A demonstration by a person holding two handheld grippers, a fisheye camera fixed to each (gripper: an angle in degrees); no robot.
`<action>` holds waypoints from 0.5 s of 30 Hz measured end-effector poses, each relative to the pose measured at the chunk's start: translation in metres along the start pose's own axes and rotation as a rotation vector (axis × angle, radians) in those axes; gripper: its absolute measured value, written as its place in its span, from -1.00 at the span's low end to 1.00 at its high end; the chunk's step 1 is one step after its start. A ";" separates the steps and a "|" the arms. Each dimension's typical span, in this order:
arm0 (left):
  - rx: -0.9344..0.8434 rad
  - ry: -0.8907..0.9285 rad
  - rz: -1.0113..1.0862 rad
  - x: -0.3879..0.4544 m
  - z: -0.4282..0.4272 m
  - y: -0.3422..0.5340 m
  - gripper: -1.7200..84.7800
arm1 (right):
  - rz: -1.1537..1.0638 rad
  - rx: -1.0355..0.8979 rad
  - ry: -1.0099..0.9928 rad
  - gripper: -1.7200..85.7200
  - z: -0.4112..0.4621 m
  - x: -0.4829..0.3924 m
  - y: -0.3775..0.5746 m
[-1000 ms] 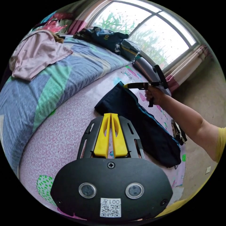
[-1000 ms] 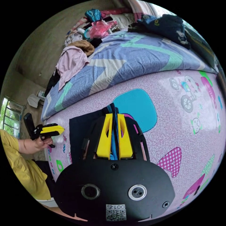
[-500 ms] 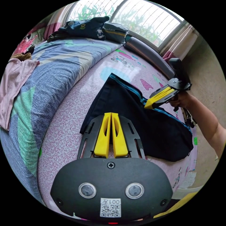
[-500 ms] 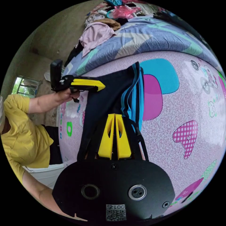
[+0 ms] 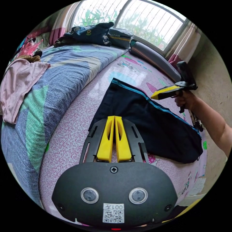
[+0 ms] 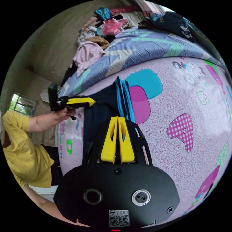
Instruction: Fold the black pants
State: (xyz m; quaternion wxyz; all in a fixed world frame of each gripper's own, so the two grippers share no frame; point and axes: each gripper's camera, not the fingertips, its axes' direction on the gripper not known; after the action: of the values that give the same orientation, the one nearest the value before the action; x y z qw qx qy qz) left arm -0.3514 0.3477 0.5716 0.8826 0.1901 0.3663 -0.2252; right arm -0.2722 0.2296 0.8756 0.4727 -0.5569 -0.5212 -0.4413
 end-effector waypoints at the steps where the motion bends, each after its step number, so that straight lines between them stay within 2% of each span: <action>1: 0.008 0.006 -0.002 -0.001 -0.002 0.000 -0.99 | 0.018 -0.008 0.024 -0.96 0.002 0.003 0.000; 5: -0.044 0.013 -0.058 -0.016 -0.004 -0.013 -0.99 | 0.093 -0.075 0.147 -0.96 0.016 0.013 -0.001; 10: -0.007 0.086 -0.144 -0.036 -0.035 -0.015 -0.99 | 0.045 -0.007 0.106 -0.95 0.007 0.000 -0.002; 15: -0.017 0.215 -0.440 -0.081 -0.066 0.019 -0.97 | 0.011 -0.013 0.026 -0.88 0.006 0.003 -0.020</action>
State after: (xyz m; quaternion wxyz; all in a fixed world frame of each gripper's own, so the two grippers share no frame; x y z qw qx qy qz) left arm -0.4295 0.4172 0.5906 0.7698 0.1213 0.4928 -0.3872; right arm -0.2916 0.2358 0.8784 0.4783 -0.5569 -0.5091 -0.4494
